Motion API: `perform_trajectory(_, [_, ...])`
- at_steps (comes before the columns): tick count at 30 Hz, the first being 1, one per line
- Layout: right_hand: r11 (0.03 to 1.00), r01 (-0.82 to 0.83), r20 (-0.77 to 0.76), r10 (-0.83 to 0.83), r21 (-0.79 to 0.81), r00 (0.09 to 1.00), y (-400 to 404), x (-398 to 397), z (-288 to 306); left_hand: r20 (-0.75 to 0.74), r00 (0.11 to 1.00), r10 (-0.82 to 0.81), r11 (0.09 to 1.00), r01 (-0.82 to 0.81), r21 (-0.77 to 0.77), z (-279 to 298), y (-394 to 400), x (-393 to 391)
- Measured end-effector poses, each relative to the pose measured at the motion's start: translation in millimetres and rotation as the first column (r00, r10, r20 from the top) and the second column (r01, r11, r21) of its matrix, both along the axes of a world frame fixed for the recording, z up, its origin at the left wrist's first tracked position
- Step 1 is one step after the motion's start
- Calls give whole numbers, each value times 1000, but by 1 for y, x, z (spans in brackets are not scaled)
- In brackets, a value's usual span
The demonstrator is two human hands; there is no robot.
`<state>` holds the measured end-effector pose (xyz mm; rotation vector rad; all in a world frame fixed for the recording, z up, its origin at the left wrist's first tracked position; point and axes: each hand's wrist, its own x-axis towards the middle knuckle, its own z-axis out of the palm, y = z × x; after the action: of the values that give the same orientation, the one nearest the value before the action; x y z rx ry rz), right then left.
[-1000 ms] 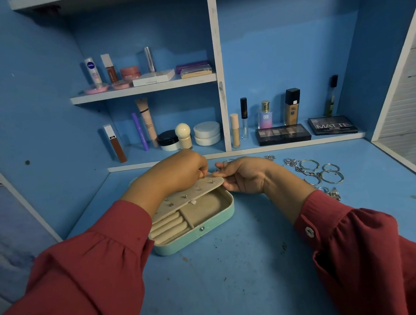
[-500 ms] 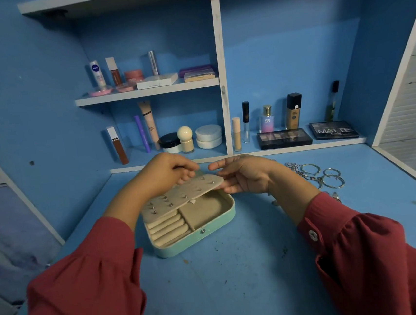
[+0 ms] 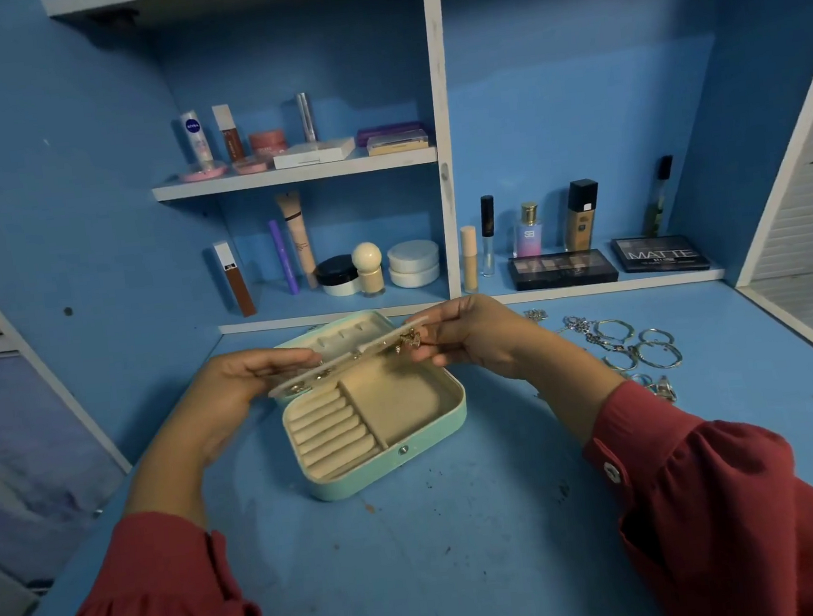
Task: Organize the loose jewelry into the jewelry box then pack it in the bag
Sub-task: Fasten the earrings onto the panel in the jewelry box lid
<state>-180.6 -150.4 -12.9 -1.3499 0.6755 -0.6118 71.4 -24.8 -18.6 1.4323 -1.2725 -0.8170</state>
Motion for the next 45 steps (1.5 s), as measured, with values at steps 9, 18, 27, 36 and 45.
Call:
perform_trajectory(9, [974,171,33,-168,-152,985,3,9,0,-187,982,-19,999,10,-50,-2,3,3])
perform_trajectory(18, [939,280,-14,-289,-201,957,8,12,0,-69,980,185,980,-190,-67,-14,-10,2])
perform_trajectory(27, [936,256,-132,-293,-242,947,5,7,2,-26,964,265,955,-266,-133,-21,-19,-9])
perform_trajectory(36, [917,123,-298,-247,-380,922,1,-3,6,-68,957,282,949,-288,-125,-24,-21,-9])
perform_trajectory(45, [890,-40,-449,-190,-454,873,-7,-52,22,-97,957,274,950,-285,-130,-28,-23,-5])
